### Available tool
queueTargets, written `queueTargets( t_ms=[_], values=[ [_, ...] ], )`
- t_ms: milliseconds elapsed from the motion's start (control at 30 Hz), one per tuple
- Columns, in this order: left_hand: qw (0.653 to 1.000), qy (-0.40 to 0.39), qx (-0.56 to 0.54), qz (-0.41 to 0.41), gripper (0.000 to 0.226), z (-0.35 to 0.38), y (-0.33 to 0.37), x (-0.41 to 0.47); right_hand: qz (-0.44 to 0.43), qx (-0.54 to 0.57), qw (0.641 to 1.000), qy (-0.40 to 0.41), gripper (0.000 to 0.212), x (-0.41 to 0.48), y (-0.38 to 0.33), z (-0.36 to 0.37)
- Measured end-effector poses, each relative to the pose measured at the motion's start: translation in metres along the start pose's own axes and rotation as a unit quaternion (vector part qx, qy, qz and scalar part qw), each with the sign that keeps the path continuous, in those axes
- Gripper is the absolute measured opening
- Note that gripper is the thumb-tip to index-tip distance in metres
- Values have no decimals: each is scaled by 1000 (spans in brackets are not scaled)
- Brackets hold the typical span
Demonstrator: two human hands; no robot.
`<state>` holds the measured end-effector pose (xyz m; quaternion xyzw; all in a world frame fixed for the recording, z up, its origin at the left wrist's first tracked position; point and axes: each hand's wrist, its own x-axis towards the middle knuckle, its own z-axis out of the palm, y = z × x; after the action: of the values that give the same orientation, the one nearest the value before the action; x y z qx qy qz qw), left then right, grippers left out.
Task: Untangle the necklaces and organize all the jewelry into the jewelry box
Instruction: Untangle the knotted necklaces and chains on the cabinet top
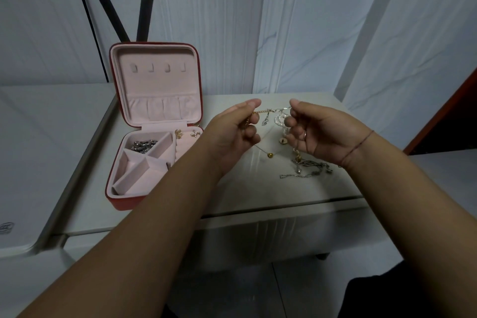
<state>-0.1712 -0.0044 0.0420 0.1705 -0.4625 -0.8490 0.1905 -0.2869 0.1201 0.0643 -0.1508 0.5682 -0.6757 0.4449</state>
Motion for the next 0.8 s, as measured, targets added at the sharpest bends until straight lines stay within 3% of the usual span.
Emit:
queueTargets(
  t_ms=[233, 467, 700, 800],
  values=[
    [999, 20, 31, -6, 4, -5, 3, 0, -37, 42, 998, 25, 35, 0, -4, -2],
    [999, -25, 31, -5, 27, -4, 5, -4, -48, 54, 997, 36, 45, 0, -6, -6],
    [998, -63, 21, 6, 27, -1, 8, -6, -68, -120, 990, 41, 27, -5, -3, 0],
    [997, -82, 16, 6, 29, -1, 8, -7, -75, -179, 981, 6, 18, -7, 1, 3]
  ],
)
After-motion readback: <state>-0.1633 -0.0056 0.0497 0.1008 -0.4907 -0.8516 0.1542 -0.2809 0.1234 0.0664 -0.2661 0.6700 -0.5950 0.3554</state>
